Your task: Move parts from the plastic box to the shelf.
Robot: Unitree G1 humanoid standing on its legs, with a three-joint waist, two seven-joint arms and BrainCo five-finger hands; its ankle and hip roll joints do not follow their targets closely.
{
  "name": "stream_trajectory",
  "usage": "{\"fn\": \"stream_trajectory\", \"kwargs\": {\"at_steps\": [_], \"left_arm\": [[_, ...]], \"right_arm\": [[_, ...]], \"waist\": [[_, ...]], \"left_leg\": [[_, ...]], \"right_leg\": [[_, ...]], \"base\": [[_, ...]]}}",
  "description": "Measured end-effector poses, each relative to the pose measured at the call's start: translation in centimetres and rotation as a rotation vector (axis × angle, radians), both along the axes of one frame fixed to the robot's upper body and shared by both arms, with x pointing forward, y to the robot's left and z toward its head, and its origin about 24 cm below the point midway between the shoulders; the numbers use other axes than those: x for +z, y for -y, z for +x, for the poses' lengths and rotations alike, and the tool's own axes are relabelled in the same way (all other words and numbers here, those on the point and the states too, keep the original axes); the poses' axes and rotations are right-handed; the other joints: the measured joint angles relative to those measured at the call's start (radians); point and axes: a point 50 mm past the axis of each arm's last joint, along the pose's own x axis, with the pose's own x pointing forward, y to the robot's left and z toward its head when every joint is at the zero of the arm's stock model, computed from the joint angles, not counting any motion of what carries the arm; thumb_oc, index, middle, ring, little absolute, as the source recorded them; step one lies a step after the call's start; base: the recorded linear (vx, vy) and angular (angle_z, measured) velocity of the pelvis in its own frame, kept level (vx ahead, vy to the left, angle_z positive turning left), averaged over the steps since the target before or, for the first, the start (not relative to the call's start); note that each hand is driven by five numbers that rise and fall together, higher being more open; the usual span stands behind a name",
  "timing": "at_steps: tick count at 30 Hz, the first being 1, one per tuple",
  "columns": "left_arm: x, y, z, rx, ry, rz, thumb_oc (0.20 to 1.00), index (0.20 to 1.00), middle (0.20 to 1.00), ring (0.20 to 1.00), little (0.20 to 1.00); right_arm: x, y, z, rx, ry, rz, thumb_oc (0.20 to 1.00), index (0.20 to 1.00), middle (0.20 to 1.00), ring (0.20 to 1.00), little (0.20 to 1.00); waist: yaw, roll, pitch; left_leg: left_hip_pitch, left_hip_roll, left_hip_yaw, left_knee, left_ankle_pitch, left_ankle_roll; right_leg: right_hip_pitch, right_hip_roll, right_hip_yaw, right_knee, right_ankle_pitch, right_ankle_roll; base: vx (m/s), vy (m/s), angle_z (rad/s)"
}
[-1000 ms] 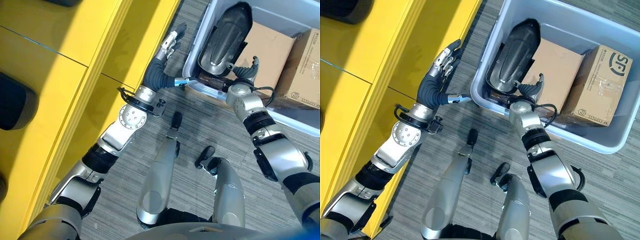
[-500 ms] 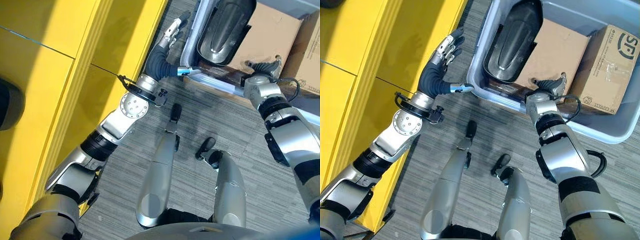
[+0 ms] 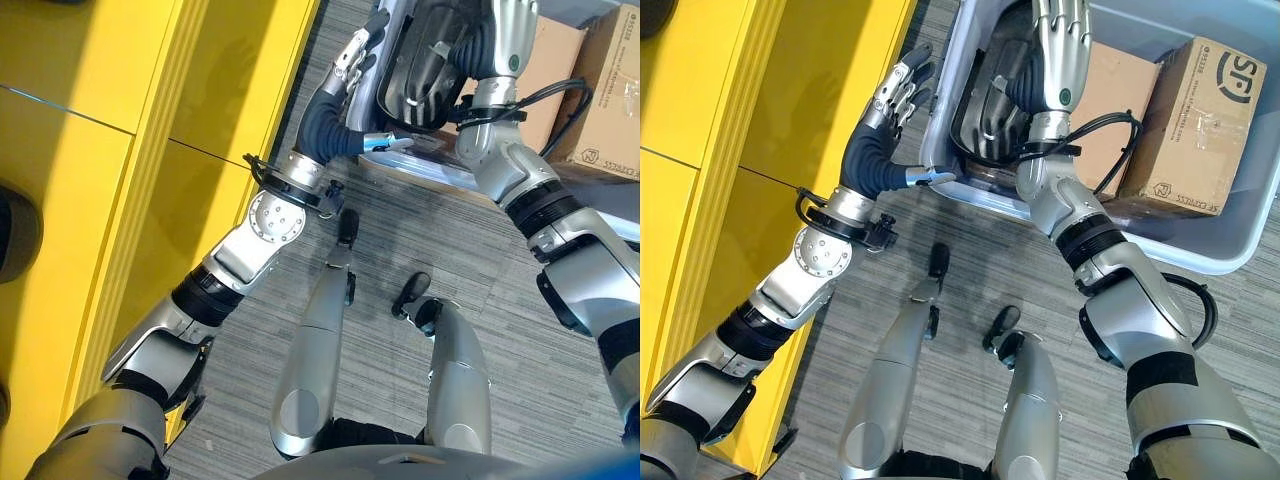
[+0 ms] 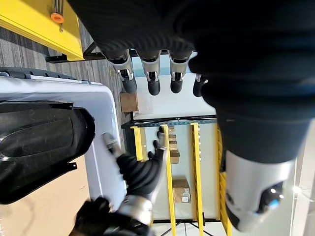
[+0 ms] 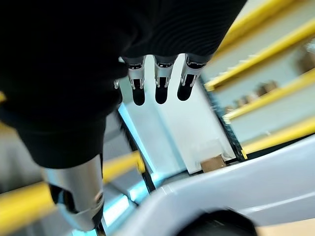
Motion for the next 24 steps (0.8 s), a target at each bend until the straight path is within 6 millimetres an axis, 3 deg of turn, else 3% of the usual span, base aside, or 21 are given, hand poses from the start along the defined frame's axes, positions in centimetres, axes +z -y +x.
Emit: {"fn": "stream_trajectory", "kwargs": {"at_steps": [3,7,16,22,24], "left_arm": [[-0.3,-0.3,0.3,-0.002,-0.009,0.057,1.0,1.0,1.0,1.0,1.0],[-0.2,-0.8,0.4,-0.017,-0.018,0.098,1.0,1.0,1.0,1.0,1.0],[-0.2,-0.4,0.4,-0.051,-0.02,0.143,1.0,1.0,1.0,1.0,1.0],[-0.2,-0.8,0.3,-0.056,-0.006,0.164,1.0,1.0,1.0,1.0,1.0],[-0.1,-0.8,0.2,-0.065,0.002,0.162,1.0,1.0,1.0,1.0,1.0]], "right_arm": [[-1.1,1.1,0.8,-0.128,-0.071,-0.131,1.0,1.0,1.0,1.0,1.0],[-1.3,0.7,1.0,-0.145,-0.123,-0.194,1.0,1.0,1.0,1.0,1.0],[-2.5,0.2,1.5,-0.189,-0.221,-0.126,1.0,1.0,1.0,1.0,1.0],[-1.1,0.0,2.1,-0.272,-0.343,-0.161,1.0,1.0,1.0,1.0,1.0],[-0.8,0.5,2.3,-0.3,-0.39,-0.082,1.0,1.0,1.0,1.0,1.0]], "waist": [[0.012,0.0,0.0],[0.035,-0.003,-0.001],[0.064,-0.011,-0.001],[0.072,-0.011,-0.001],[0.091,-0.019,-0.006]], "left_leg": [[-0.016,0.008,-0.024,0.02,-0.008,-0.012],[-0.068,0.016,-0.062,0.034,-0.008,-0.017],[-0.142,0.0,-0.084,0.073,-0.013,-0.006],[-0.18,-0.003,-0.12,0.094,-0.027,-0.01],[-0.193,-0.008,-0.135,0.086,-0.024,-0.015]], "right_leg": [[0.001,0.005,-0.018,0.005,-0.004,-0.006],[-0.029,0.016,-0.053,0.009,-0.013,-0.01],[-0.064,0.013,-0.08,0.005,-0.006,-0.009],[-0.079,0.014,-0.104,0.003,-0.009,-0.001],[-0.094,0.017,-0.107,0.0,-0.011,0.0]], "base": [[0.04,-0.118,0.07],[0.04,-0.094,0.12],[0.0,-0.024,0.07],[0.0,-0.046,0.06],[-0.01,-0.052,0.01]]}}
